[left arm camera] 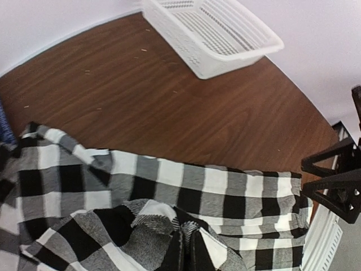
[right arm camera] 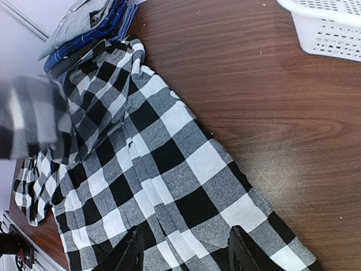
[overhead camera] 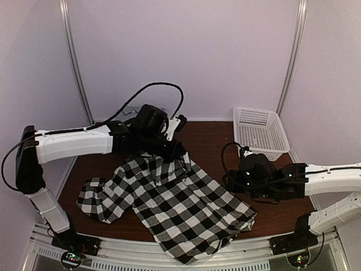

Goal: Fold and stack the long sleeve shirts

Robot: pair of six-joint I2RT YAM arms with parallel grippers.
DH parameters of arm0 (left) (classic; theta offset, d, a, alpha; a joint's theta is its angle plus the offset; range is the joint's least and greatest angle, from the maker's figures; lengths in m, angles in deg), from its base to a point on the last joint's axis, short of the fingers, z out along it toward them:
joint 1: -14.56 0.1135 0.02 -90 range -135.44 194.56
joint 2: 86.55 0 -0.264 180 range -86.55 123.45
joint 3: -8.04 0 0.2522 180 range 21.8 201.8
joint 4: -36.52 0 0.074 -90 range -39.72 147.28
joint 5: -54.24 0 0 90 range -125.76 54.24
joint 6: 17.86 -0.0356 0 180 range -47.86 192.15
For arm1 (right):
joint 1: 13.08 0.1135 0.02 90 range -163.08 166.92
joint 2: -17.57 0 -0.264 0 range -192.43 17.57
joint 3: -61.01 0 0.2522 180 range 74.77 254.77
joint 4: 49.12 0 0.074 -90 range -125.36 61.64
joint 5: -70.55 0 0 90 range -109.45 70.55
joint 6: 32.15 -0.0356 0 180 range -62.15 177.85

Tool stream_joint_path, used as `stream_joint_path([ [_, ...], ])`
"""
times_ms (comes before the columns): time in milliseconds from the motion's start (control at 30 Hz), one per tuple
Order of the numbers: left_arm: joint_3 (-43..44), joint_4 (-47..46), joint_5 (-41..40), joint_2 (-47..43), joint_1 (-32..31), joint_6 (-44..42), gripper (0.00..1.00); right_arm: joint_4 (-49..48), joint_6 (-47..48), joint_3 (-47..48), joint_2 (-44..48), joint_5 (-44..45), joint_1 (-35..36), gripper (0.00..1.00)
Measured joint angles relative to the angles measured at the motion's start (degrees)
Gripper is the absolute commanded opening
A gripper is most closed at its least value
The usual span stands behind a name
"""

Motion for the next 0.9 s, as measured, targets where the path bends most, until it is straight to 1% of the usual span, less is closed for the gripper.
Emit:
stream_joint_path([
  [200,11.4,-1.3,5.8,16.3,-8.7,-2.2,0.00,0.4,0.3,-2.4,3.7,0.0,-2.0,0.54],
  [267,13.8,-1.4,8.2,20.5,-11.0,-2.6,0.06,0.6,0.1,-3.6,4.8,0.0,-2.0,0.55],
  [300,14.5,-1.3,9.3,22.3,-12.0,-2.7,0.10,0.7,0.0,-4.3,5.4,-0.1,-2.1,0.56],
  [333,15.0,-1.2,10.3,23.8,-12.8,-2.8,0.19,0.9,-0.1,-5.1,6.0,-0.2,-2.1,0.57],
  [433,15.4,-0.9,12.4,26.5,-13.9,-2.8,0.40,1.4,-0.4,-6.7,7.0,-0.6,-2.1,0.58],
  [500,15.5,-0.7,13.0,26.9,-13.9,-2.7,0.51,1.4,-0.6,-7.3,7.0,-1.3,-2.1,0.59],
  [567,15.6,-0.7,12.9,26.7,-13.7,-2.1,0.60,1.4,-0.9,-8.0,7.0,-2.0,-2.1,0.61],
  [633,15.6,-0.7,12.6,26.2,-13.4,-1.5,0.62,1.3,-1.0,-8.4,6.8,-2.6,-2.1,0.62],
  [733,14.1,-1.1,11.6,23.8,-12.3,0.5,0.62,1.2,-1.1,-8.8,5.9,-3.8,-2.1,0.62],
  [900,7.5,-1.8,10.2,16.2,-7.7,3.9,0.61,0.7,-1.3,-8.9,3.4,-5.6,-1.9,0.59],
])
